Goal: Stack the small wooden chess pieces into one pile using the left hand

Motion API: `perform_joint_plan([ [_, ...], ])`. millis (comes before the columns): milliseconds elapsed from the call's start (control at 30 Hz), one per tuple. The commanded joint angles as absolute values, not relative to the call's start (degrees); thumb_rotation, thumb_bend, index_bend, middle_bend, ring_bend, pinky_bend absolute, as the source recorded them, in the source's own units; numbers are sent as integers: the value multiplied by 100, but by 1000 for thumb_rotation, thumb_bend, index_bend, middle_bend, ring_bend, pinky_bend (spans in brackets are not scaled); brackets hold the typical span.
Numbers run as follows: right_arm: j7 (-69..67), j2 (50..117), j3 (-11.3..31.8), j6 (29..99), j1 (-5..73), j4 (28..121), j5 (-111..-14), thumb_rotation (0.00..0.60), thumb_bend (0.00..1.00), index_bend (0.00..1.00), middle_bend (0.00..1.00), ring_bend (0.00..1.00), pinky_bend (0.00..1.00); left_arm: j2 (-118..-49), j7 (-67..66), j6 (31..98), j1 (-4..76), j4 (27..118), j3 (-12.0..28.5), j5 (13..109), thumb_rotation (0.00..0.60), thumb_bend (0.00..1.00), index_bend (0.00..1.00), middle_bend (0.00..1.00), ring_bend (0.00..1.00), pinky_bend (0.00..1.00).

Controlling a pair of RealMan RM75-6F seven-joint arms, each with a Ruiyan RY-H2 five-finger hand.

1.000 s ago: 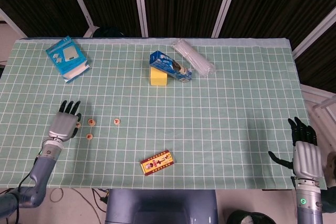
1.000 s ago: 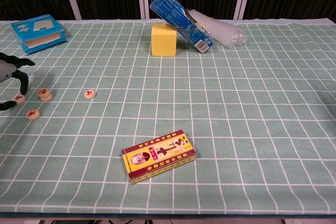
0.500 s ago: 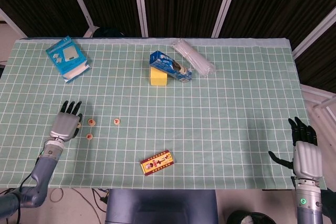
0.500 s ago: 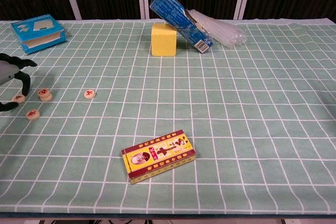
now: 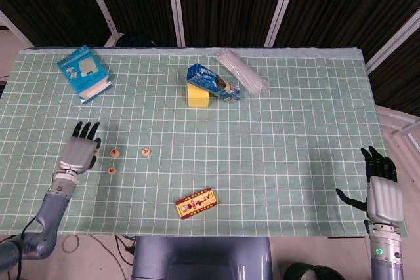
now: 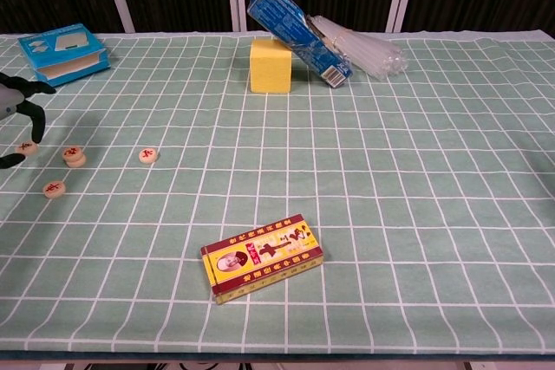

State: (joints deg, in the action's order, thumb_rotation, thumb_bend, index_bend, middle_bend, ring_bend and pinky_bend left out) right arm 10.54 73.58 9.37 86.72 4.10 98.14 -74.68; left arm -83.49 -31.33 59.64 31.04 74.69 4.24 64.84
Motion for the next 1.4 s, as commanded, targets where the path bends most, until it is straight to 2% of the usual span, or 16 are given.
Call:
perform_joint_plan([
  [33,1056,7359,937,8679,409,9817,-7476,600,233,74,13,88,0,-8237,-3171,6016,3153,7668,510,6497,600,350,489,18,0,0],
  [300,1045,7355,946,8690,402,9810,-7468,600,233,74,13,88,0,-8262,-3423,5950,3306,7910,585,6390,600,350,485,18,0,0],
  [1133,1056,7359,973,8698,402,9805,-7427,600,233,74,13,88,0,-8613,-3840,5879,3498,7793,514,6127,600,351,458,18,0,0],
  [1400,1059,7366,983,8711,401,9801,-7420,600,232,74,13,88,0,-8614,-3866,5912,3510,7820,492,6118,600,345,422,18,0,0],
])
